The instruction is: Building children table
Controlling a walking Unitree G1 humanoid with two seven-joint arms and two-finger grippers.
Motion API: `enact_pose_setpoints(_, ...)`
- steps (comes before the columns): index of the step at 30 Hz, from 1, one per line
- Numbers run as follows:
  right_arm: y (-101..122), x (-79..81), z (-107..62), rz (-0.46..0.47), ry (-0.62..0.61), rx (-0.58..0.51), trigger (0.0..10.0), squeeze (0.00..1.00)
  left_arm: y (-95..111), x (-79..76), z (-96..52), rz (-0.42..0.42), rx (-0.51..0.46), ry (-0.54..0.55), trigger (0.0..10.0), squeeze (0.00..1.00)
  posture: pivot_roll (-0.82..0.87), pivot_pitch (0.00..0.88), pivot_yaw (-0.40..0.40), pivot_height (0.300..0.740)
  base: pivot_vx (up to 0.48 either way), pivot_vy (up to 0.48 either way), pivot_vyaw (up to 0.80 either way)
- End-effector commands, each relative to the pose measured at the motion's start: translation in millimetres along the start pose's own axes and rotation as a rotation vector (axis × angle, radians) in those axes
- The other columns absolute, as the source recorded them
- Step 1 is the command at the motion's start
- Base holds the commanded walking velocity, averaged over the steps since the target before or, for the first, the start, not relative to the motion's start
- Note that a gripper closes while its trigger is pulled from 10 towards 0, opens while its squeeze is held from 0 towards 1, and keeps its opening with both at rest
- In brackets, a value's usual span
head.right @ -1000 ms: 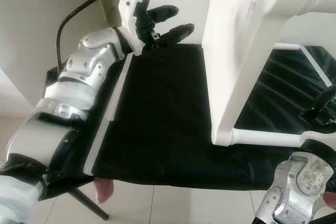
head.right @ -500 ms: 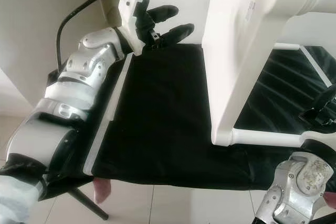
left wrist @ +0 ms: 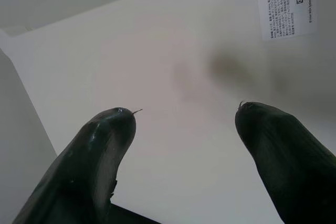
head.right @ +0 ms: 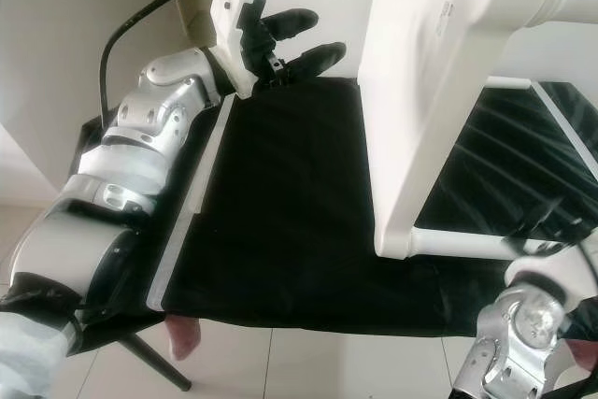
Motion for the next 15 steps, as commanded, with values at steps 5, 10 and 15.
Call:
enact_pose_setpoints(5, -37.8, -71.5, -123.9, -0.079, -0.083, 0.136, 10.0, 0.0, 4.6, 1.2, 1.6, 0.013, -0.007, -0.004, 10.0, 0.0, -0.05, 0.0, 0.175, 0.74, 0.0, 0.0, 0.0)
enact_pose_setpoints(10, -24.5, -5.3, -52.1, -0.243, 0.126, -0.072, 10.0, 0.0, -72.7, -8.8, -58.9, -0.057, 0.194, 0.161, 10.0, 0.0, -0.01, 0.0, 0.0, 0.74, 0.0, 0.0, 0.0)
enact_pose_setpoints(15, -13.5, 23.5, -24.5, -0.284, 0.191, -0.147, 10.0, 0.0, -98.2, -18.2, -85.6, -0.077, 0.277, 0.222, 10.0, 0.0, 0.0, 0.0, 0.0, 0.74, 0.0, 0.0, 0.0)
Point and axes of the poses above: a point about 5 cm out from each wrist's last joint towards the gripper, its own z axis pointing out of the wrist towards the gripper, its own y axis along the axis of the wrist's last joint, x = y × z, the point moved 1 cm from there along z, pointing out of the wrist towards the gripper, and after that the axes turned 4 degrees about z, right-handed, at the moved point
